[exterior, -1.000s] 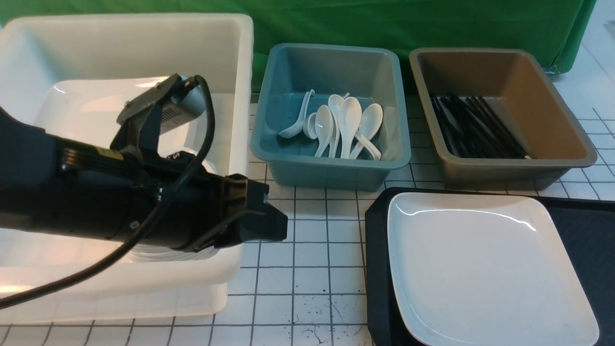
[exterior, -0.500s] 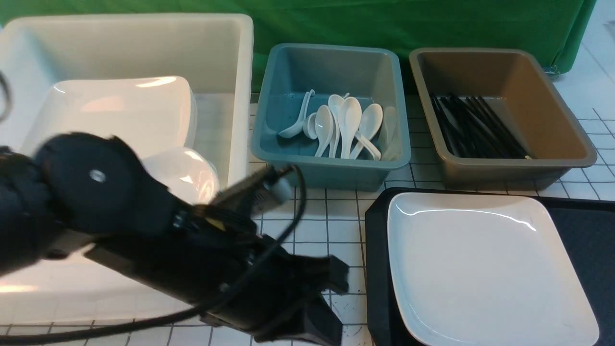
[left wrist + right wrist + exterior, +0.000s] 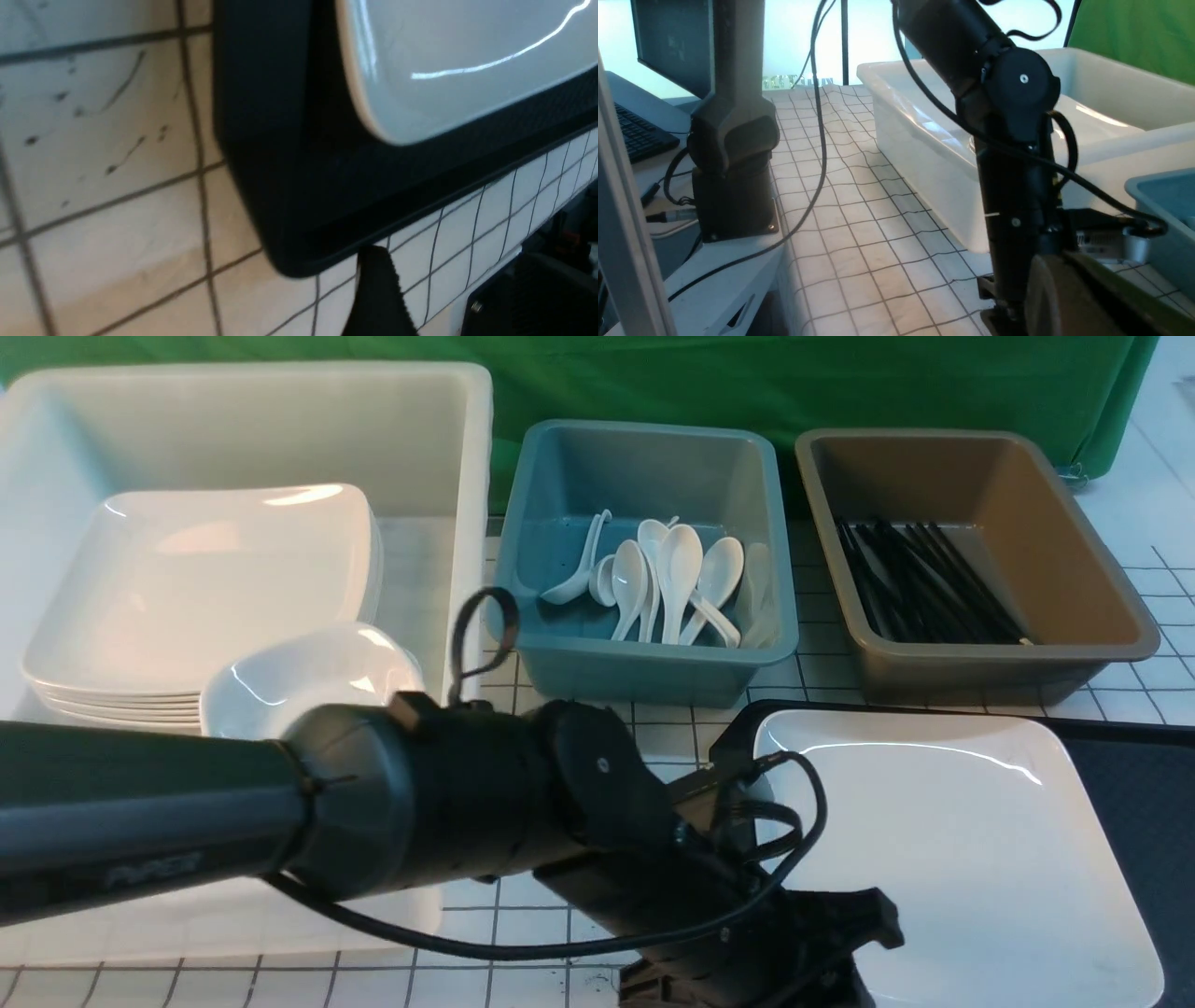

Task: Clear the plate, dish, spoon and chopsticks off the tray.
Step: Use the left arm to grab a plate from the dinner plate

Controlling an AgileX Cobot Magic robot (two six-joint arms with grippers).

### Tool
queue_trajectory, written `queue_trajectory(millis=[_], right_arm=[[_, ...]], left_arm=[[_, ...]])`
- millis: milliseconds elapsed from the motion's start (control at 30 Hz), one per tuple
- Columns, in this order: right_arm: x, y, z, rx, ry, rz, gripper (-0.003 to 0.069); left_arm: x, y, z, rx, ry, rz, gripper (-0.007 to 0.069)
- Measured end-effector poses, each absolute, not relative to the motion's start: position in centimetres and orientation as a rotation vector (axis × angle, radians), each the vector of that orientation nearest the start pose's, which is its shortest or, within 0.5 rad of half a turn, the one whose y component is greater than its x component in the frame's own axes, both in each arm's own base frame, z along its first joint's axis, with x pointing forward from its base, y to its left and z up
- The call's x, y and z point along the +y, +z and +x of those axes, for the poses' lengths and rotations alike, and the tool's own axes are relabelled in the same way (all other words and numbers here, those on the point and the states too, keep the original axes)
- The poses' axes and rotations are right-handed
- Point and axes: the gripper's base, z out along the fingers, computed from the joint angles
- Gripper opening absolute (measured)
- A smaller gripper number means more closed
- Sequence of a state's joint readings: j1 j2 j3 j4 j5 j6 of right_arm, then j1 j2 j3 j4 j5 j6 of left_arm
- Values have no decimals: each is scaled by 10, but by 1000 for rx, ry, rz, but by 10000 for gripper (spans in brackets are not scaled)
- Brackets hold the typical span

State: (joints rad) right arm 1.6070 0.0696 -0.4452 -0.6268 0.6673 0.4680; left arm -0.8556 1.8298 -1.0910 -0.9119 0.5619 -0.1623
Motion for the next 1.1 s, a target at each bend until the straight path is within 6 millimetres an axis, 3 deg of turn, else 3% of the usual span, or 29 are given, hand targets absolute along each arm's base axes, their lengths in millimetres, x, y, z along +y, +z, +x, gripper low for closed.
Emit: queue_trajectory(millis=[233,800,1100], right_arm=[[21,304,32,1378,857,-1070,6],[21,304,32,1378,857,-1070,20],[21,304,32,1378,857,-1070,34]], left_arm=[[-310,157,213,3001,-986,-198,386],[-312,150,233,2809,-986,-487,348],[-316,145,237,2768,-984,-519,334]])
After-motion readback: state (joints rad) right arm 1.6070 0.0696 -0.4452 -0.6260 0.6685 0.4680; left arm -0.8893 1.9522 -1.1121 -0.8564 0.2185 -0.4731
